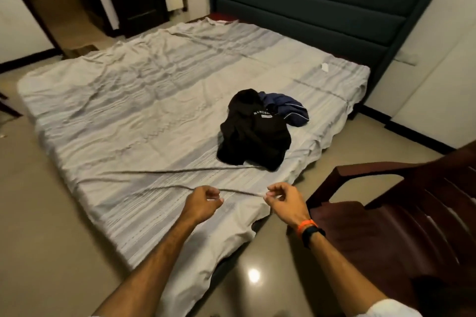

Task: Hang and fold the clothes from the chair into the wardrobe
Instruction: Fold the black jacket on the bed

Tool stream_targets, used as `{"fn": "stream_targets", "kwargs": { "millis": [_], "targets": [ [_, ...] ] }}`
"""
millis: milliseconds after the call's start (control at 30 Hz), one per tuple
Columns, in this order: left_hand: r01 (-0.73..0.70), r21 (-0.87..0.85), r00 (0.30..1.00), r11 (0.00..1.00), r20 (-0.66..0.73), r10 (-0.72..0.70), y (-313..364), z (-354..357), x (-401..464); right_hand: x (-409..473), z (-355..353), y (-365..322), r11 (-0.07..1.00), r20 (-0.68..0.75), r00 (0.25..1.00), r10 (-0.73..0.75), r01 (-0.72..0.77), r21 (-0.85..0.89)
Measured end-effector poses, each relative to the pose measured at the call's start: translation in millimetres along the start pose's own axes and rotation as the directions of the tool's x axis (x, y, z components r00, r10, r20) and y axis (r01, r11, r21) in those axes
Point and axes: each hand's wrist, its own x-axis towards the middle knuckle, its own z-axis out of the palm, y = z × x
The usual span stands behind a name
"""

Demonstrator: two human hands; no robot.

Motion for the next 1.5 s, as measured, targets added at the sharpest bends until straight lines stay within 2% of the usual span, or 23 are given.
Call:
{"fn": "stream_targets", "kwargs": {
  "millis": [100, 233, 433, 800, 1067, 1233, 1367, 1500],
  "targets": [
    [-0.003, 0.012, 0.999, 1.000, 0.034, 0.003, 18, 10, 45, 40, -7, 5, 1.000, -0.021, 1.000, 0.023, -0.023, 0.009],
    [0.024, -0.013, 1.000, 1.000, 0.005, -0.024, 52, 30, 116, 121, -28, 11, 0.998, -0.015, 0.999, 0.049, -0.048, 0.032],
    [0.093, -0.036, 0.995, 0.995, -0.026, -0.094, 100, 52, 182, 220, -60, 1, 0.998, 0.062, 0.997, 0.047, -0.045, -0.039],
    [0.185, -0.059, 0.982, 0.981, -0.023, -0.186, 136, 70, 315, 354, -42, -13, 0.987, 0.194, 0.977, 0.089, -0.060, -0.150],
    [0.231, 0.092, 0.970, 0.968, -0.097, -0.222, 142, 94, 421, 446, -5, -14, 0.961, 0.212, 0.951, 0.223, -0.179, -0.209],
    [0.270, 0.249, 0.961, 0.930, -0.124, -0.246, 142, 108, 457, 469, 7, -6, 0.949, 0.217, 0.938, 0.270, -0.222, -0.222],
    [0.289, 0.199, 0.953, 0.936, -0.153, -0.261, 144, 109, 464, 475, 7, -5, 0.943, 0.210, 0.935, 0.285, -0.235, -0.234],
    [0.217, 0.044, 0.956, 0.975, -0.209, -0.204, 157, 101, 455, 476, -2, -15, 0.952, 0.200, 0.947, 0.252, -0.205, -0.226]
  ]
}}
